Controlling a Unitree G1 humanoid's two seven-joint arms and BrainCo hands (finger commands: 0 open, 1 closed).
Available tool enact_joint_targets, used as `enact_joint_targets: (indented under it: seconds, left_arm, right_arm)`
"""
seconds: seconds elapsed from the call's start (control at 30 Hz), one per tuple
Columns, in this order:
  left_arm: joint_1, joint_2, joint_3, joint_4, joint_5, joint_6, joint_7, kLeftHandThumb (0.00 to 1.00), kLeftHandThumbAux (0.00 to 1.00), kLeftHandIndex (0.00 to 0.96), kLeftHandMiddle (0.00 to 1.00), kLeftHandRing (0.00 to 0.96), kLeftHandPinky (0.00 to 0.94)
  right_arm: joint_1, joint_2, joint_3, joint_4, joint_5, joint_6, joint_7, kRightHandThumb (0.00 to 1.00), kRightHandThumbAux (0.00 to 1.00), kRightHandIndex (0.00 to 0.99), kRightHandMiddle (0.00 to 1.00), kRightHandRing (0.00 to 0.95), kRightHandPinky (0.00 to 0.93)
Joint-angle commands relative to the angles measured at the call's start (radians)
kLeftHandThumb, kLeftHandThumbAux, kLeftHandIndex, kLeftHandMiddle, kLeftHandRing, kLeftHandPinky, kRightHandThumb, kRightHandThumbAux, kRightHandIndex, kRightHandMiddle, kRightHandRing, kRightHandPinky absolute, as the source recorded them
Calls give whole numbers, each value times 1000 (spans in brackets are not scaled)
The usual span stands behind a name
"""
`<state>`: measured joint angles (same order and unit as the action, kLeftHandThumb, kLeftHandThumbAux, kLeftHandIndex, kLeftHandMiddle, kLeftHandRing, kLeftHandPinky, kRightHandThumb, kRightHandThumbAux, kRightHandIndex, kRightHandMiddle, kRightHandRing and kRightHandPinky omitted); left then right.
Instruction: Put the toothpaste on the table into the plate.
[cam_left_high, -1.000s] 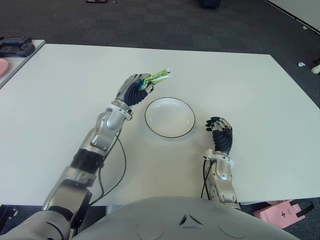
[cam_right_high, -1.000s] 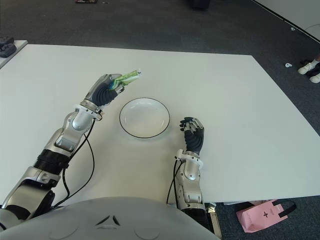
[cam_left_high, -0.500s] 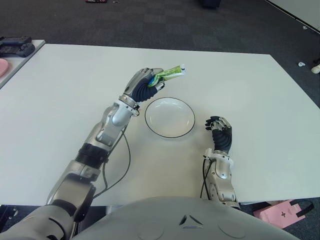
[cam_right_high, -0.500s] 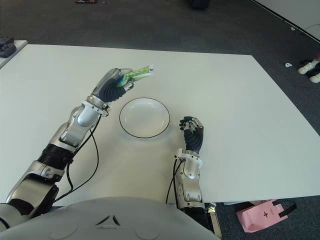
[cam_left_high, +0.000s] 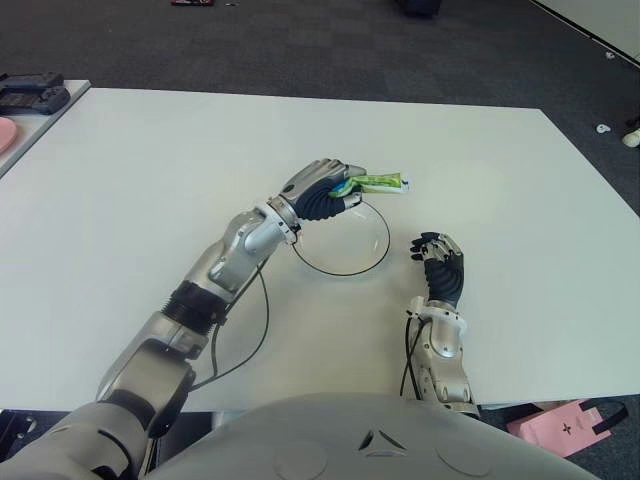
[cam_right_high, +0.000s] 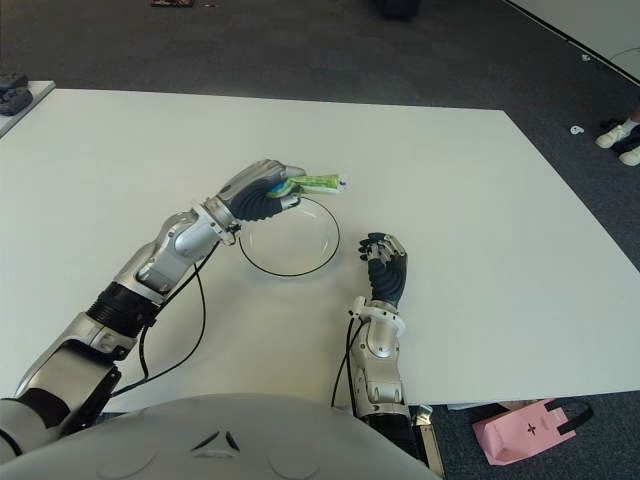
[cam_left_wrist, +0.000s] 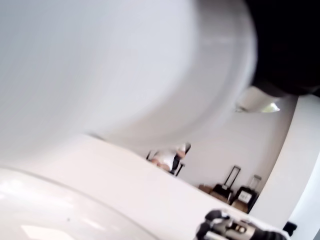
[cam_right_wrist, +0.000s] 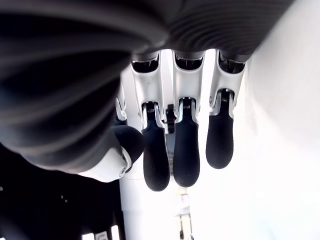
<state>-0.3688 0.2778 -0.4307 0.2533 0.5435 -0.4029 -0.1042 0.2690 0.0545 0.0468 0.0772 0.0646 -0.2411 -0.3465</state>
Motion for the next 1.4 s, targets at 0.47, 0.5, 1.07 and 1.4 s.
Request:
enact_joint_targets:
  seconds: [0.47,0.5,1.07,1.4]
  left_arm:
    - [-74,-3,-69,217,89,-39,3,750,697,443,901,888,881]
    - [-75,-4,-69,219,90,-39,4,751,697,443,902,889,880]
    - [-88,-15,-77,303,110,-49,30,750,698,443,905,889,866]
    - [-107,-11,-94,364,139,-70,70,748,697,443,895,883,857]
  right_arm:
    - [57,94,18,47,19,91,-18,705,726,430,537,524,524]
    - [57,94,18,46,20,92,-17,705,726,430,536,524,524]
    - [61,91,14,44,24,97,-13,705,726,430,540,528,530]
    - [68,90,16,30,23,107,-16,704,726,430,538,526,517]
